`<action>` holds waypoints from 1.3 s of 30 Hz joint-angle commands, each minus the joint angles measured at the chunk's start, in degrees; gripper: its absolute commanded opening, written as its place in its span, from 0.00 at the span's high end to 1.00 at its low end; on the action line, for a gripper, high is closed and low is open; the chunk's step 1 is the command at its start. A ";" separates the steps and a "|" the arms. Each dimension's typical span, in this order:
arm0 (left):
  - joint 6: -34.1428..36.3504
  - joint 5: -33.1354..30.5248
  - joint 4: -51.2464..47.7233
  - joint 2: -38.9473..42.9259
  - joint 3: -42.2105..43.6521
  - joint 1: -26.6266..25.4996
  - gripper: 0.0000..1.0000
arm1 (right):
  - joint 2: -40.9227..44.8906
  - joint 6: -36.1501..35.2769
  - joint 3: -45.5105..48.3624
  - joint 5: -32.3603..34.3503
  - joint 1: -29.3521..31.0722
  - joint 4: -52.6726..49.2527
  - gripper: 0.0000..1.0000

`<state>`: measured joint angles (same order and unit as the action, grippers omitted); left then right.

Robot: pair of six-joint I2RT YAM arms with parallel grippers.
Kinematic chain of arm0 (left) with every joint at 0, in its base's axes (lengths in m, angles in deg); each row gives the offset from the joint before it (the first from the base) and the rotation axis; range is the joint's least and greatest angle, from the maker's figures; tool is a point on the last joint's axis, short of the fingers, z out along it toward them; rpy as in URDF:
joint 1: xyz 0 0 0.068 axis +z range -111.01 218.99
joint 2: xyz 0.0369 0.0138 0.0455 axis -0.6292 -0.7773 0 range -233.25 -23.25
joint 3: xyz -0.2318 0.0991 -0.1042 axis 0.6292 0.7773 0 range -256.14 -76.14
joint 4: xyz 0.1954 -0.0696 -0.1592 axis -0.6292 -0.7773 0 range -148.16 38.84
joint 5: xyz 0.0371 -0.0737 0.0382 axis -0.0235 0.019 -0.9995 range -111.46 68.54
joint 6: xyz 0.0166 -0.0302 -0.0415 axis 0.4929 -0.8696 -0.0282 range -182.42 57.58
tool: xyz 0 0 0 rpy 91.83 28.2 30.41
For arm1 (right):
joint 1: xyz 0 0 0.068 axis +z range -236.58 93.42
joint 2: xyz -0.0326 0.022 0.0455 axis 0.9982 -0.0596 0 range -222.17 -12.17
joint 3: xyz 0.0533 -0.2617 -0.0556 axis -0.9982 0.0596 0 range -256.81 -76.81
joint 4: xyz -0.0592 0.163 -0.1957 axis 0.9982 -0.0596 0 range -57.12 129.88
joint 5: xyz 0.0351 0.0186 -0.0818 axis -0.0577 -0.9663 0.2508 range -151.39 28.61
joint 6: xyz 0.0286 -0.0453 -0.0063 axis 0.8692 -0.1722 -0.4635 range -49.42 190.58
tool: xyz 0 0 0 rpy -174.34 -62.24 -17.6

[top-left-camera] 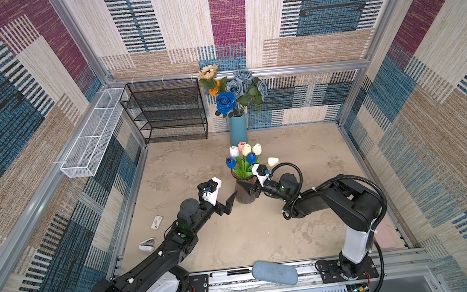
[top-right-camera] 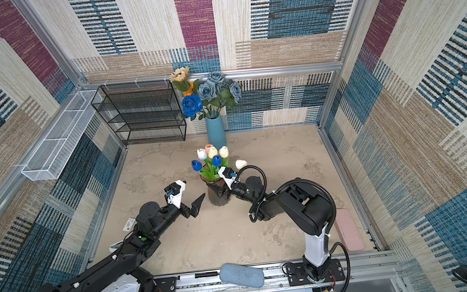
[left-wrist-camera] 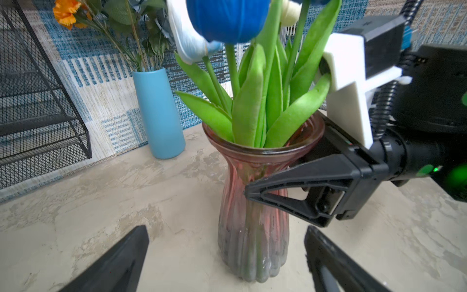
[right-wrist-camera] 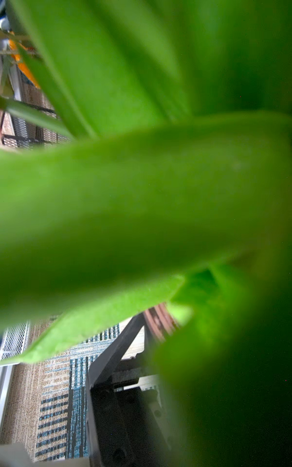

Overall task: Arrange the flowers into the vase
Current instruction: 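Close the right gripper around the pink vase while the left gripper waits beside it, then slide the pink vase with the right gripper farther from the robot beside the blue vase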

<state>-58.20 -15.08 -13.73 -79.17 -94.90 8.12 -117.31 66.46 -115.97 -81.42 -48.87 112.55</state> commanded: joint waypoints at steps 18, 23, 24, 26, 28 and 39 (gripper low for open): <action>-3.90 14.40 8.22 -21.76 -18.11 0.20 0.01 | -3.51 -0.48 -18.09 -5.43 -23.20 -2.30 0.70; -5.87 14.67 9.59 -27.16 -21.15 0.20 0.01 | -12.88 -0.09 -29.04 -6.34 -26.75 -2.95 0.70; -6.12 15.23 8.90 -27.92 -22.05 0.20 0.01 | -14.82 0.18 -31.54 -6.50 -27.26 -3.27 0.70; -6.44 16.15 8.10 -28.78 -23.12 0.20 0.01 | -18.04 0.69 -35.97 -7.05 -28.01 -3.90 0.70; -7.18 16.39 8.43 -29.19 -23.25 0.20 0.01 | -21.32 -0.04 -40.64 -7.56 -28.29 -5.88 0.70; -5.75 14.42 5.62 -26.27 -21.67 0.20 0.01 | -31.95 0.44 -53.89 -8.34 -29.15 -9.65 0.68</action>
<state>-64.18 -0.18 -7.32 -106.12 -116.80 8.25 -148.57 66.42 -167.92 -89.47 -77.72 95.76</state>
